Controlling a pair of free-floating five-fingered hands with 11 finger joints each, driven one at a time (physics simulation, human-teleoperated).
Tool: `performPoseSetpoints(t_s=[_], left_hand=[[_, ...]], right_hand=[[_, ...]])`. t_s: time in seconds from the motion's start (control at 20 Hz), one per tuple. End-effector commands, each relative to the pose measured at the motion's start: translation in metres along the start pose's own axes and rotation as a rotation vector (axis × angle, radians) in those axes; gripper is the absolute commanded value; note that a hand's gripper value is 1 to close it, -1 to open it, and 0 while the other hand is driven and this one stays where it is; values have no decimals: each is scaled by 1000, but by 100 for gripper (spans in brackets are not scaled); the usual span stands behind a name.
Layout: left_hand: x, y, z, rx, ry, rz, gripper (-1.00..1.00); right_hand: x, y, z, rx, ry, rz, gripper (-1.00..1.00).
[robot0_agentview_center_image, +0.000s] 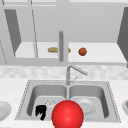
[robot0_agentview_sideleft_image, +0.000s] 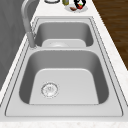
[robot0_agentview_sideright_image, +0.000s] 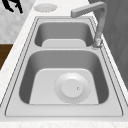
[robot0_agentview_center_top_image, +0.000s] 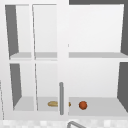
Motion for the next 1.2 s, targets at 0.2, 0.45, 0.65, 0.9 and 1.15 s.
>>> performPoseSetpoints(t_s=[0.2, 0.45, 0.65, 0.9, 1.15], left_hand=[[0, 0, 0, 0, 0, 0, 0], [0, 0, 0, 0, 0, 0, 0], [0, 0, 0, 0, 0, 0, 0], [0, 0, 0, 0, 0, 0, 0], [0, 0, 0, 0, 0, 0, 0]], right_hand=[[-10, -5, -31, 144, -37, 19, -100], [-6, -25, -12, 202, -14, 70, -100], [-14, -39, 4, 134, 4, 87, -100], [-16, -46, 18, 129, 8, 94, -100], [-17, -53, 30, 120, 8, 96, -100]])
